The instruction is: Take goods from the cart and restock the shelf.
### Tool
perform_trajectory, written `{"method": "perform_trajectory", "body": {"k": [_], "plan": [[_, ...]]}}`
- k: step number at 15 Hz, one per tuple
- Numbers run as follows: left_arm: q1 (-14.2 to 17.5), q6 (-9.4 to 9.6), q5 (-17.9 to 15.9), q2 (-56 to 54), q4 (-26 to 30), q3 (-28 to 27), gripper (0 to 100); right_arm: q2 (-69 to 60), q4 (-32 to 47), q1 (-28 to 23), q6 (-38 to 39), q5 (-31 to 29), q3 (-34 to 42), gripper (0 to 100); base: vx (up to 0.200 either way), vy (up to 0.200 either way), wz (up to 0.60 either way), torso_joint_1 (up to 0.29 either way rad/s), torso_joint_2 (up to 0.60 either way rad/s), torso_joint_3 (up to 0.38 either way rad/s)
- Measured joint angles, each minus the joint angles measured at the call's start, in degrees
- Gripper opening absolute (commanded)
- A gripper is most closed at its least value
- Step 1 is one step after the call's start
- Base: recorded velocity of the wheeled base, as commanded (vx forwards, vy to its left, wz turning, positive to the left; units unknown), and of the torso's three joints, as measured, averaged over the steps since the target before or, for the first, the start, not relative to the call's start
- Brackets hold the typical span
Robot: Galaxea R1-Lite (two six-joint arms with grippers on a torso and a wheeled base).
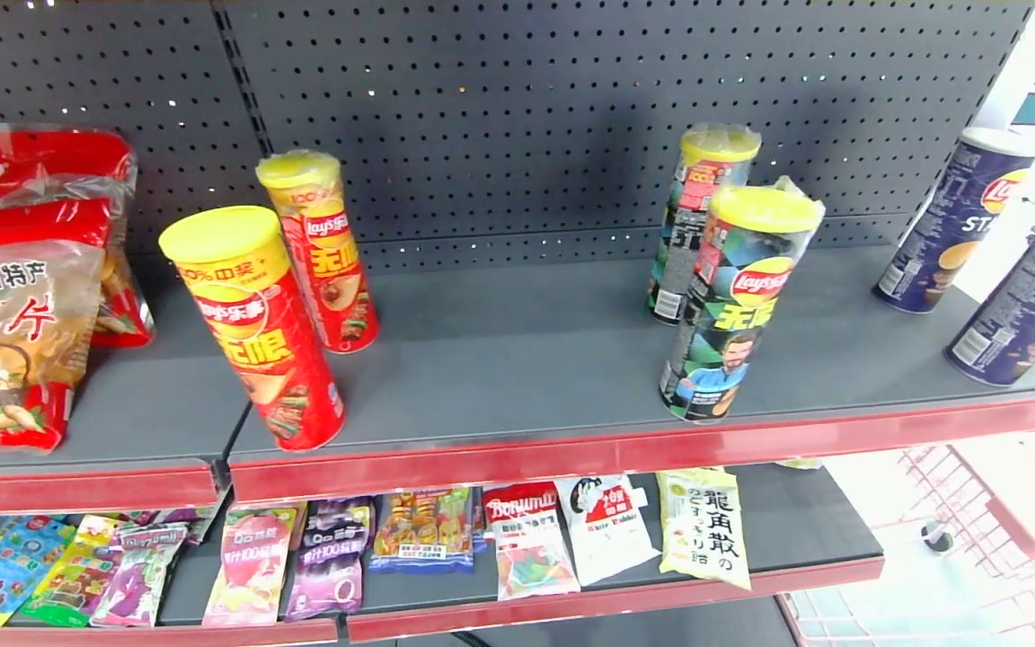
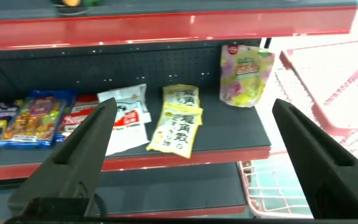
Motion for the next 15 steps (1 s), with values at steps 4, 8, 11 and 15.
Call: {"method": "perform_trajectory", "body": {"k": [4, 8, 11, 15], "plan": [[0.00, 0.00, 0.00, 0.02, 0.00, -0.02, 100, 0.00, 0.02, 0.00, 0.05, 0.04, 0.00, 100, 0.000, -0.200, 0.00, 0.004, 0.00, 0.006], [0.00, 0.00, 0.02, 0.02, 0.00, -0.02, 100, 0.00, 0.02, 0.00, 0.00, 0.06, 0.00, 100, 0.000, -0.200, 0.00, 0.001, 0.00, 0.002], [0.00, 0.00, 0.00, 0.02, 0.00, 0.02, 100, 0.00, 0.02, 0.00, -0.02, 0.06, 0.00, 100, 0.000, -0.200, 0.00, 0.004, 0.00, 0.006], [0.10, 0.00, -0.02, 0.02, 0.00, 0.02, 100, 0.00, 0.00, 0.02, -0.02, 0.02, 0.00, 100, 0.000, -0.050, 0.00, 0.002, 0.00, 0.002]]}}
